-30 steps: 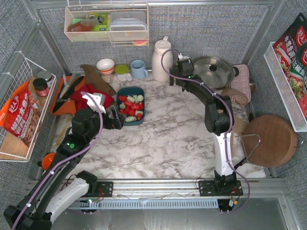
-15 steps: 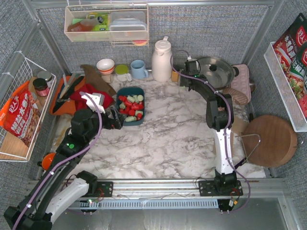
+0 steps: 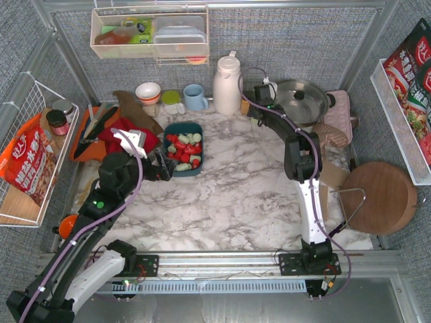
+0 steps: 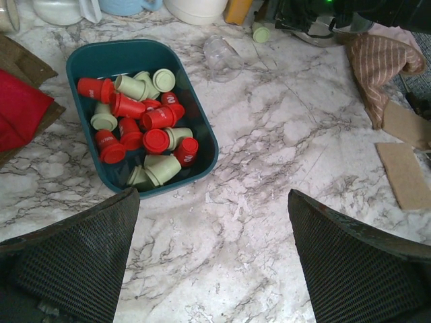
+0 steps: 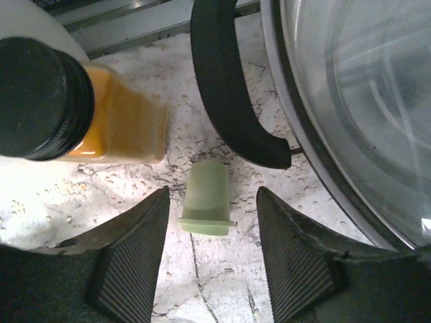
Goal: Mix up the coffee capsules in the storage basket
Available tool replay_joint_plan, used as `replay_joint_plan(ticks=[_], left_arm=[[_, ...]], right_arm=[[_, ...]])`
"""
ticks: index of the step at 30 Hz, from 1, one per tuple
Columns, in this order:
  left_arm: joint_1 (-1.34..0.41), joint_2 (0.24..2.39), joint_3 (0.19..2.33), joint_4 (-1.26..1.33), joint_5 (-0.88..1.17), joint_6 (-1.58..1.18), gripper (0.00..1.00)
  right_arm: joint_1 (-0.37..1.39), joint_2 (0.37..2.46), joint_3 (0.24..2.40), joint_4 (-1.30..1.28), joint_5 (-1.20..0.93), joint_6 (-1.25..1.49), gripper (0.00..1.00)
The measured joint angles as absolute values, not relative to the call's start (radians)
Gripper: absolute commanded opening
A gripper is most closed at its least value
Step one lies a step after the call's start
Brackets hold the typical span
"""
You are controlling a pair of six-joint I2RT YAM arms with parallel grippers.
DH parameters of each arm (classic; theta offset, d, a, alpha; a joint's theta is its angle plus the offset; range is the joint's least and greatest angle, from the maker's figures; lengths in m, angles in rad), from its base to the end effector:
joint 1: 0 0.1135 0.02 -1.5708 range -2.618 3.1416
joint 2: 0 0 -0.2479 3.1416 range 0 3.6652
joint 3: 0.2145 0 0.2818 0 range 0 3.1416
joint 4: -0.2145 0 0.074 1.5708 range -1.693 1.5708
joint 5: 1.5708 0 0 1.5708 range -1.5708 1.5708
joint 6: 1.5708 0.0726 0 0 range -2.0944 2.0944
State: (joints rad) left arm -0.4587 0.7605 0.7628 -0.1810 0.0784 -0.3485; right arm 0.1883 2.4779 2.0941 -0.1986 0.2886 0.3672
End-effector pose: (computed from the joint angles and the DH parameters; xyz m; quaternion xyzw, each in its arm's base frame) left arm 0.2303 -0.1201 0.3190 0.0673 0.7642 -0.2793 0.5774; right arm 0.6060 0.0944 0.1398 0.1458 0.8616 0.0070 0.4861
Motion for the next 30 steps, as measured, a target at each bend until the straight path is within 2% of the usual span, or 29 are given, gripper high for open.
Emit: replay_joint_plan(ticks=[3, 15, 19, 25, 30], left_arm=[[-0.453, 0.759, 0.763, -0.181, 0.081, -0.349, 0.99], [-0.434, 0.743, 0.759, -0.173, 0.113, -0.356, 0.99], [-0.426, 0.73, 0.754, -0.171, 0.127, -0.36, 0.99], [-0.416, 0.72, 0.751, -0.161, 0.138, -0.368, 0.99], [-0.412, 0.718, 0.749, -0.158, 0.151, -0.368, 0.99]], right_arm=[[0.186, 2.49, 2.13, -0.228, 0.308, 0.386, 0.51], [0.183, 2.562, 2.276, -0.394, 0.284, 0.397, 0.48], [0.183, 2.575, 2.302, -0.435, 0.266, 0.398, 0.43], [0.182, 2.57, 2.289, -0.437, 0.245, 0.398, 0.32], [0.186, 2.518, 2.191, -0.379, 0.235, 0.381, 0.31]])
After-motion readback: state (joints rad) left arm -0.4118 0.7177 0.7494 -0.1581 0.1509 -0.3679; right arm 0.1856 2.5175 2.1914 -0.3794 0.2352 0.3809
